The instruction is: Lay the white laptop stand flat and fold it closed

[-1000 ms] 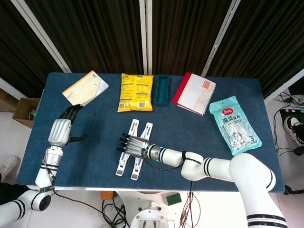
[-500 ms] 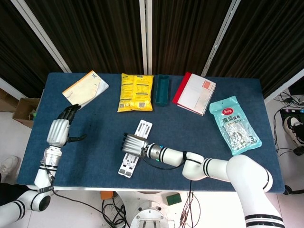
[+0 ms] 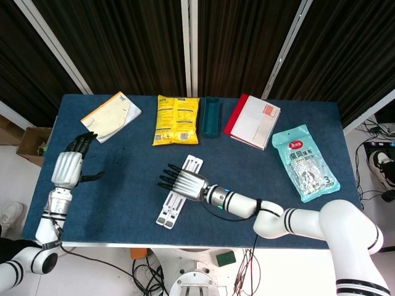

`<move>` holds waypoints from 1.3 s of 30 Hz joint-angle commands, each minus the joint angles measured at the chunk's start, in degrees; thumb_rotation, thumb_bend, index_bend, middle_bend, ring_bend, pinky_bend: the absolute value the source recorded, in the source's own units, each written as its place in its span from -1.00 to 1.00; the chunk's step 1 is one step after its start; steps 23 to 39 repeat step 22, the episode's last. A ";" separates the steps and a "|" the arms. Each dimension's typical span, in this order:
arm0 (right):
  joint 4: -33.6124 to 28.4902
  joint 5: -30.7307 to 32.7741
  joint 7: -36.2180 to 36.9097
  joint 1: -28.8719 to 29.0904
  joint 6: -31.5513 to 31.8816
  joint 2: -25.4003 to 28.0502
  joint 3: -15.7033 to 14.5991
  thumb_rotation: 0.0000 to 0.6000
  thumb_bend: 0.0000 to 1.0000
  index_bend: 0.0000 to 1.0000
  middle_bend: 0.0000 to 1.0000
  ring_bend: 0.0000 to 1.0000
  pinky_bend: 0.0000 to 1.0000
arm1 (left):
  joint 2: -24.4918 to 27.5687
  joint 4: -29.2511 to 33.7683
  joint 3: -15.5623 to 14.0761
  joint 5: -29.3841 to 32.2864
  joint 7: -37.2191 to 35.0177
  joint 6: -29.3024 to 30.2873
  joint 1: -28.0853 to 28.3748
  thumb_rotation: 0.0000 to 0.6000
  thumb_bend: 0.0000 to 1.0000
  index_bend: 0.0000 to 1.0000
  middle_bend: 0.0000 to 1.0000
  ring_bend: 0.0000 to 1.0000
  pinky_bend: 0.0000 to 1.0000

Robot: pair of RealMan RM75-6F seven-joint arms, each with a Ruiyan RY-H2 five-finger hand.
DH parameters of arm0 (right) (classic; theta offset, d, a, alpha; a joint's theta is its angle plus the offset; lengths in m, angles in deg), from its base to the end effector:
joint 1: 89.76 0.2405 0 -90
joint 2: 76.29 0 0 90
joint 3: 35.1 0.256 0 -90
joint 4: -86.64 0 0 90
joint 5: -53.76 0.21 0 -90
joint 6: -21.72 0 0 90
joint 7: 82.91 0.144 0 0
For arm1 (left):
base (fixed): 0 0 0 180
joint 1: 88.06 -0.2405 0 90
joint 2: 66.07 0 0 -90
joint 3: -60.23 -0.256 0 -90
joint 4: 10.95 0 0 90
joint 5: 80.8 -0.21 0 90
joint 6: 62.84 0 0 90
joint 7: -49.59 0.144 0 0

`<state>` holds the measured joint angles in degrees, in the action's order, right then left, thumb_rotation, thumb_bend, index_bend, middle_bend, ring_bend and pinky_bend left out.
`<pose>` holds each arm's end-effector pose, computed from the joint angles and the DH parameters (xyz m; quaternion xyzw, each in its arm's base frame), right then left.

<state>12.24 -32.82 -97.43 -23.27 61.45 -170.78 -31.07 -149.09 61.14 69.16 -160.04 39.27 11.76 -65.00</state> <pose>-0.0250 -0.3413 -0.0860 0.9192 -0.0734 0.3194 0.2181 -0.2822 0.3051 0.0811 -0.5850 -0.4077 -0.4786 0.5124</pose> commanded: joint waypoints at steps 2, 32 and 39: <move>-12.26 6.26 -7.39 -14.34 16.85 10.56 -1.55 1.00 -0.90 -1.00 -0.78 -1.00 -1.00 | 4.38 1.67 -0.49 2.01 6.78 1.24 -2.52 1.00 -1.00 -0.73 -0.83 -0.85 -0.61; -21.77 5.92 11.59 -53.15 52.86 35.38 -12.30 1.00 -0.88 -1.00 -0.80 -1.00 -1.00 | 17.70 18.32 -9.54 -4.20 14.33 18.58 -19.99 1.00 -1.00 -0.70 -0.79 -0.84 -0.68; -21.77 5.92 11.59 -53.15 52.86 35.38 -12.30 1.00 -0.88 -1.00 -0.80 -1.00 -1.00 | 17.70 18.32 -9.54 -4.20 14.33 18.58 -19.99 1.00 -1.00 -0.70 -0.79 -0.84 -0.68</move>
